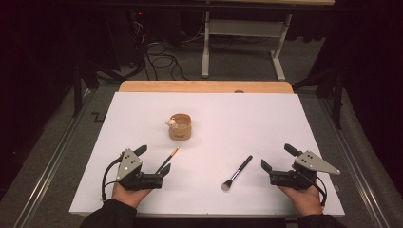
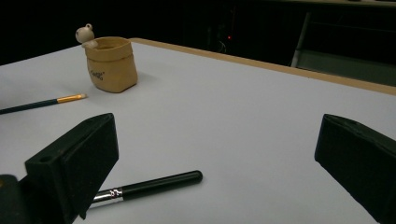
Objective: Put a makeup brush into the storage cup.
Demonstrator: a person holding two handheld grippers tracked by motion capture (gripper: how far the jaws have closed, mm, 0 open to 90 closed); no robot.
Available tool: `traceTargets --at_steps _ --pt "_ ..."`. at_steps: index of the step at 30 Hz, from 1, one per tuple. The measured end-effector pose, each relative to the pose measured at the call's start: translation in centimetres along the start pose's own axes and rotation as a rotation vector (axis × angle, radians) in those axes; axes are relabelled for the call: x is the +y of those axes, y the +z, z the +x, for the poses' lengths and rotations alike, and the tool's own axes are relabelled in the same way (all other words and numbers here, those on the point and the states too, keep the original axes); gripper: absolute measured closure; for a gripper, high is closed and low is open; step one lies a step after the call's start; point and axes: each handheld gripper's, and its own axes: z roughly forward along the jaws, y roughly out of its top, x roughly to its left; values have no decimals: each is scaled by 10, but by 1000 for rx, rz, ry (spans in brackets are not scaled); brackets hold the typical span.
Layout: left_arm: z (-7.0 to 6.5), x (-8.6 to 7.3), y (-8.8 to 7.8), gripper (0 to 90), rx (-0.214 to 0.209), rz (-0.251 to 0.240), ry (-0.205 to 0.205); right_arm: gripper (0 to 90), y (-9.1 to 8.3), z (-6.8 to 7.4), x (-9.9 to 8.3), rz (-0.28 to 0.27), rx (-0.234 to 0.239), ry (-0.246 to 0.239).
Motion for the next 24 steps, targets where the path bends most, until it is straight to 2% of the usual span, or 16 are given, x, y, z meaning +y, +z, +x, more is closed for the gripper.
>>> traceTargets --at_steps 11,14,15,16,17,18,19,20,21,22,24 --pt "4 -1 1 6 2 2 -25 4 0 1 -1 -1 2 -4" --pt "4 0 0 6 0 -12 -25 4 -2 0 -1 -9 5 -2" --pt "4 1 -1 6 -2 -34 -28 4 -5 0 -1 -38 12 -3" --pt "4 1 -1 6 -2 -34 -28 4 -6 0 0 -54 15 -3" --pt "4 2 -4 6 -5 -73 -25 4 -8 0 0 -80 20 0" --pt "4 2 -4 6 -5 -73 -25 4 -8 0 0 -80 20 0" --pt "3 3 -8 6 -4 -122 -24 4 -11 -1 2 -126 29 7" --pt "3 3 -8 6 -4 -122 -24 4 -11 -1 2 -126 29 7" --pt "3 4 -12 6 -8 -177 -20 4 -14 -2 2 -160 33 8" --pt "3 4 -14 6 -10 -196 -16 4 -15 -2 3 -176 35 12" --pt "3 5 -14 6 -8 -198 -12 4 -16 -2 3 -185 31 14"
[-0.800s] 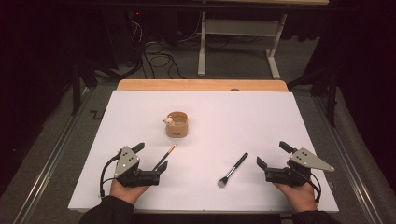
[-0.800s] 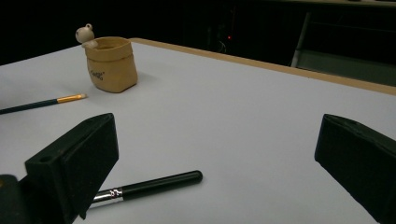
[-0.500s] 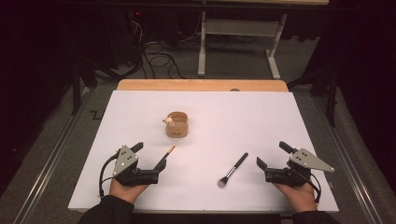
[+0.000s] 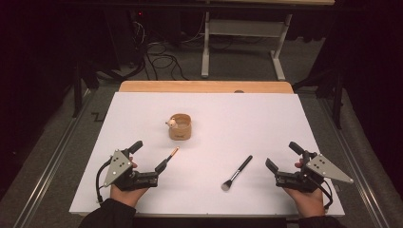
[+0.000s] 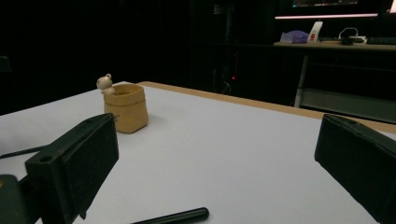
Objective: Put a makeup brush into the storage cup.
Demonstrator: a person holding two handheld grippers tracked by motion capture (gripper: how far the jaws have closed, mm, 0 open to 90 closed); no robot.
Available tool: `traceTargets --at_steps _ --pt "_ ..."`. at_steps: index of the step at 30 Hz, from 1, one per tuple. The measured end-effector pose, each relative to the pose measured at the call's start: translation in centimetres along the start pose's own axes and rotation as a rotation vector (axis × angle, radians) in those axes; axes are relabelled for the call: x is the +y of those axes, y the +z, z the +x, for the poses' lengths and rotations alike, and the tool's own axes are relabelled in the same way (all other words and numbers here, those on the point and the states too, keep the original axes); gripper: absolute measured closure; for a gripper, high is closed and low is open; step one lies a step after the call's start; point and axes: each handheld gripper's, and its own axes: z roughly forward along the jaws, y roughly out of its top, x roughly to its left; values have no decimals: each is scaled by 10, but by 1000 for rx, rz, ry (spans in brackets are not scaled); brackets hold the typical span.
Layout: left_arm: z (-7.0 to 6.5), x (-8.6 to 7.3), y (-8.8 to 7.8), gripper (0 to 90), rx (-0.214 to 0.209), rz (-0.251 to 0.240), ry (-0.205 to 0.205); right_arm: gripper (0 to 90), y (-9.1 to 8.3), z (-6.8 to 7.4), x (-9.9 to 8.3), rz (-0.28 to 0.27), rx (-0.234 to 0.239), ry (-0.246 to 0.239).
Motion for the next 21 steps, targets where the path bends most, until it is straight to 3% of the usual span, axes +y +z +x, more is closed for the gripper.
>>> traceTargets --at_steps 14,15,21 --pt "3 -5 7 7 0 95 -19 5 6 -1 -2 66 -11 -21" --pt "4 -5 7 8 3 103 -25 5 10 -4 -1 95 -14 -44" --pt "11 -8 11 8 18 177 -70 5 12 -11 -5 153 -21 -29"
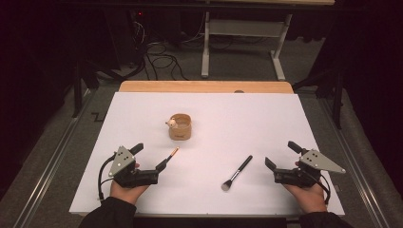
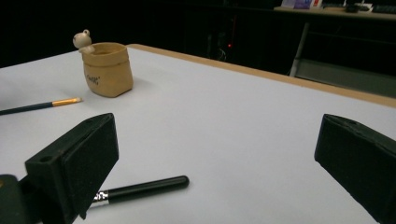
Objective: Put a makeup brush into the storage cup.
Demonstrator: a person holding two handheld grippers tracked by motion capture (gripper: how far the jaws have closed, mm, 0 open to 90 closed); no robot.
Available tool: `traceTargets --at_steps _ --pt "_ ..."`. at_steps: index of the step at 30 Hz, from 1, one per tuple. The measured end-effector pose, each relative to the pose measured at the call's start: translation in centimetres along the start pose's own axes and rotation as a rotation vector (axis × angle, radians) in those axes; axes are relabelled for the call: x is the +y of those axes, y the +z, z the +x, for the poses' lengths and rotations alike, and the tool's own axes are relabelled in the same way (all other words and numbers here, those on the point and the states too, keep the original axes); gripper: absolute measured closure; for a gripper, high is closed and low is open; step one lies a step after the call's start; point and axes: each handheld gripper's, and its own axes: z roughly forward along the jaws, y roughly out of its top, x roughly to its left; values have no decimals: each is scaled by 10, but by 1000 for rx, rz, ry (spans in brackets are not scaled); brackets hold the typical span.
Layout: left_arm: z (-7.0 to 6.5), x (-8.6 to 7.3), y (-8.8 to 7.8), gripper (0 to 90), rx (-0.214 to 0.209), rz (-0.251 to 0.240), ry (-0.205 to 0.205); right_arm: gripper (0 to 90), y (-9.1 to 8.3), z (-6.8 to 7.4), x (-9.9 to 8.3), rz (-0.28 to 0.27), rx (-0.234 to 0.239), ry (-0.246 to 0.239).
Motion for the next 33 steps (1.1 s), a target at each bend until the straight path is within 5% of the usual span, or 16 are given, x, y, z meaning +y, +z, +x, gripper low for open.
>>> traceTargets --at_steps 9,19,33 --pt "4 -1 3 18 31 44 -19 5 0 -1 -10 35 13 -19" --pt "10 -5 10 21 42 159 -45 5 3 -5 -14 53 3 -25" --pt "18 -8 8 23 83 214 -79 5 3 -3 -14 59 5 -16"
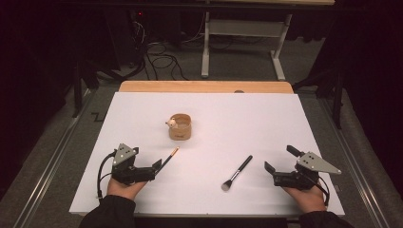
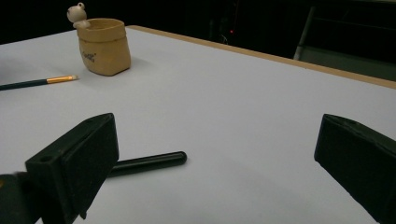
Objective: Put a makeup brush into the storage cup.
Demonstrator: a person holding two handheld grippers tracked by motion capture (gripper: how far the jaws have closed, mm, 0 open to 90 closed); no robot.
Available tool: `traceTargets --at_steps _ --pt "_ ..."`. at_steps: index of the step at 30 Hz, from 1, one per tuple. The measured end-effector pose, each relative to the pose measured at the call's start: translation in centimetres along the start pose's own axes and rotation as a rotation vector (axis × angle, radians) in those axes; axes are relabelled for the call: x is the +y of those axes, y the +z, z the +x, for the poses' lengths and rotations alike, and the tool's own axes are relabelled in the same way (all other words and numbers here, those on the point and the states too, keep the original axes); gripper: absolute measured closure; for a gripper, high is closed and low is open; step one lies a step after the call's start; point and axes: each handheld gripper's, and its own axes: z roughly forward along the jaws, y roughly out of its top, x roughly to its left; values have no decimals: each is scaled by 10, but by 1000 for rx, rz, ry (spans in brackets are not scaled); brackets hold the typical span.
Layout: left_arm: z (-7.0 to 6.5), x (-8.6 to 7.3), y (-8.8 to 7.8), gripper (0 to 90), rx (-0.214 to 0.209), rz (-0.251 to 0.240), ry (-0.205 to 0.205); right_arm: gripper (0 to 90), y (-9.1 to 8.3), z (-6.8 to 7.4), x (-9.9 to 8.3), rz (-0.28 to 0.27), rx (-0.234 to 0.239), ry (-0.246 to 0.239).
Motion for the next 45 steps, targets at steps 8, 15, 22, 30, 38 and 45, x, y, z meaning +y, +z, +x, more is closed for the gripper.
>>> traceTargets --at_steps 8,15,22,30,38,45 --pt "2 0 -1 47 22 52 -15 6 -1 0 0 -3 1 -1" --pt "4 -2 1 49 33 137 -17 9 -1 2 2 -1 4 -11" --pt "4 -3 2 64 40 196 11 12 0 3 2 5 9 -12" --pt "4 -4 5 96 39 256 31 12 3 3 1 14 11 -17" --pt "3 -1 6 142 21 322 41 12 2 3 1 17 16 -3" --pt "5 9 9 149 -1 394 26 12 2 2 0 15 19 -1"
